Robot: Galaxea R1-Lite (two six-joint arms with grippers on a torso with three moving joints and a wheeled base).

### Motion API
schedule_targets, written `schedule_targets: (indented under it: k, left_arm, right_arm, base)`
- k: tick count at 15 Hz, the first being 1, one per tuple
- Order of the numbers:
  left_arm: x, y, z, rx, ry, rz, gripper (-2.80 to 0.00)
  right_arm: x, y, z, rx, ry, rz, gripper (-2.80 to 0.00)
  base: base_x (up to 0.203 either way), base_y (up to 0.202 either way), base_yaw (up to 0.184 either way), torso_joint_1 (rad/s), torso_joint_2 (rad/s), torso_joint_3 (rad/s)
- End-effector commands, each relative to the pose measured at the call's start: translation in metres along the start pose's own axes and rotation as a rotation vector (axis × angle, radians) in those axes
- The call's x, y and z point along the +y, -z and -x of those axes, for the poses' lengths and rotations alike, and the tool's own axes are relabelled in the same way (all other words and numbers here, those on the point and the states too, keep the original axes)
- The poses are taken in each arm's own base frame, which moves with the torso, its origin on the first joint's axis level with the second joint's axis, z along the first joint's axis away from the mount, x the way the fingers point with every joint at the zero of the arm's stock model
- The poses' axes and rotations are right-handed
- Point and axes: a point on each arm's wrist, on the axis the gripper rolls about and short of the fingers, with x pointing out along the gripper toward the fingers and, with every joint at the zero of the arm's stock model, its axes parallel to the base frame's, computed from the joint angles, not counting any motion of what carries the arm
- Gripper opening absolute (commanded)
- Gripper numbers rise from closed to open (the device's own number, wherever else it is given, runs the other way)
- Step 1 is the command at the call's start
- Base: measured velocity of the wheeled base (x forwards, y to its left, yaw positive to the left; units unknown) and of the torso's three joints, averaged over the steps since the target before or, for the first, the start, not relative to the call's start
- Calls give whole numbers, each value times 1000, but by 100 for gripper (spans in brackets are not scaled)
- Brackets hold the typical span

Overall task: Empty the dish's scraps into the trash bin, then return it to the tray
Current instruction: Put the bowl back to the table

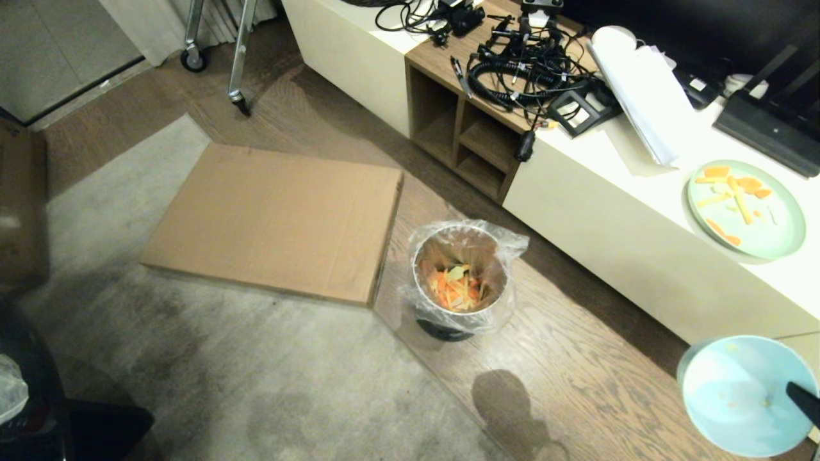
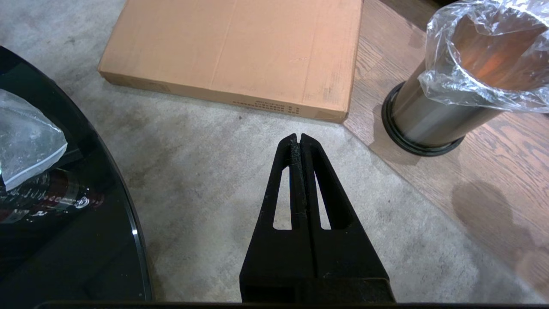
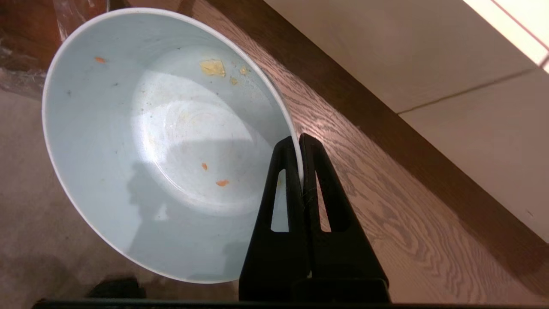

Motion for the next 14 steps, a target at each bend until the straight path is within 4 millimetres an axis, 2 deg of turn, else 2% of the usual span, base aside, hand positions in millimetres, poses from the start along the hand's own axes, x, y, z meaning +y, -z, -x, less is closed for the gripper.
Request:
schedule_targets:
  k: [1, 8, 14]
  left_arm:
    - [0, 0, 0, -1, 0, 0, -280]
    - [0, 0, 0, -1, 0, 0, -280]
    - [0, 0, 0, 0, 0, 0, -280]
  right_arm:
    - [-3, 8, 24, -54, 10, -11, -280]
    - [-5, 50, 64, -82, 3, -1, -280]
    - [-6, 64, 80, -218, -80, 3, -280]
  base:
    - [0, 0, 0, 0, 0, 0]
    - [0, 0, 0, 0, 0, 0]
    - [0, 0, 0, 0, 0, 0]
